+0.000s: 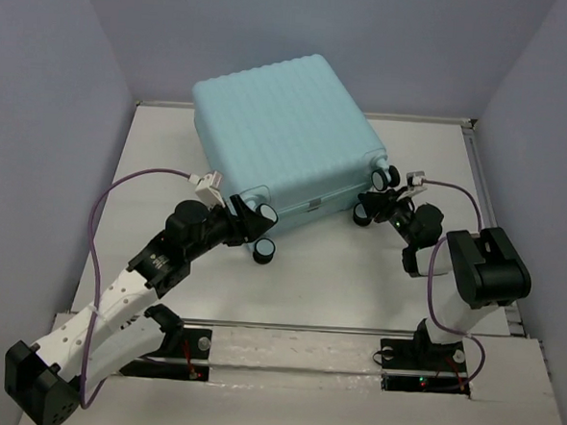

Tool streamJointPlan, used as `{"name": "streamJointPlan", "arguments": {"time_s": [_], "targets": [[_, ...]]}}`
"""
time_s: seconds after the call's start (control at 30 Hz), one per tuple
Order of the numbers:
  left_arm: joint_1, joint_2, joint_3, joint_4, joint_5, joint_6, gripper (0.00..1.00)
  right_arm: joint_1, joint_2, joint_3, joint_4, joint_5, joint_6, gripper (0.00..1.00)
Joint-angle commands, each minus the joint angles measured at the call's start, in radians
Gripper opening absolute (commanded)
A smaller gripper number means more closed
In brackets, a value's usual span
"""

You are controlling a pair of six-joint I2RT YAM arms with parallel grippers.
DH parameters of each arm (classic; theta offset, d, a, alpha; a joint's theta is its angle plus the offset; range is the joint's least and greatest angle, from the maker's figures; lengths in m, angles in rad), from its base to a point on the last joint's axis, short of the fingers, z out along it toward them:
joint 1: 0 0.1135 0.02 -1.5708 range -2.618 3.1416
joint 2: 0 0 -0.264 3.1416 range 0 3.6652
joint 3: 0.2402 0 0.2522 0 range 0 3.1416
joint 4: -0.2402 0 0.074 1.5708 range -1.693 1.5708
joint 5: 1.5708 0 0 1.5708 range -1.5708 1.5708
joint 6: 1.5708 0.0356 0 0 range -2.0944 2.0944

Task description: Pack the luggage

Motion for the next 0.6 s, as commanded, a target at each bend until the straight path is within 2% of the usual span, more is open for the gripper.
{"name": "streamJointPlan", "arguments": {"time_s": [0.0,0.13,0.2,0.37,0.47,0.57], "targets": [[0.010,-0.042,0.033,0.202,-0.086,0.053,0.06,-0.010,0.028,0.074,0.024,-0.141,-0.002,0.41],[0.010,-0.031,0.033,0.217,-0.054,0.043,0.06,-0.031,0.038,0.086,0.010,-0.106,-0.015,0.43],[0.010,-0.019,0.002,0.275,-0.002,0.005,0.06,-0.042,0.057,0.091,0.019,-0.098,-0.001,0.44],[0.010,-0.013,-0.041,0.346,0.000,-0.038,0.06,-0.063,0.052,0.045,0.076,-0.023,0.039,0.43],[0.010,-0.040,-0.032,0.336,-0.037,-0.035,0.06,-0.074,0.040,0.009,0.116,0.000,0.068,0.42],[0.012,-0.129,-0.020,0.225,-0.146,-0.003,0.06,-0.083,0.035,-0.038,0.163,0.017,0.114,0.42]]}}
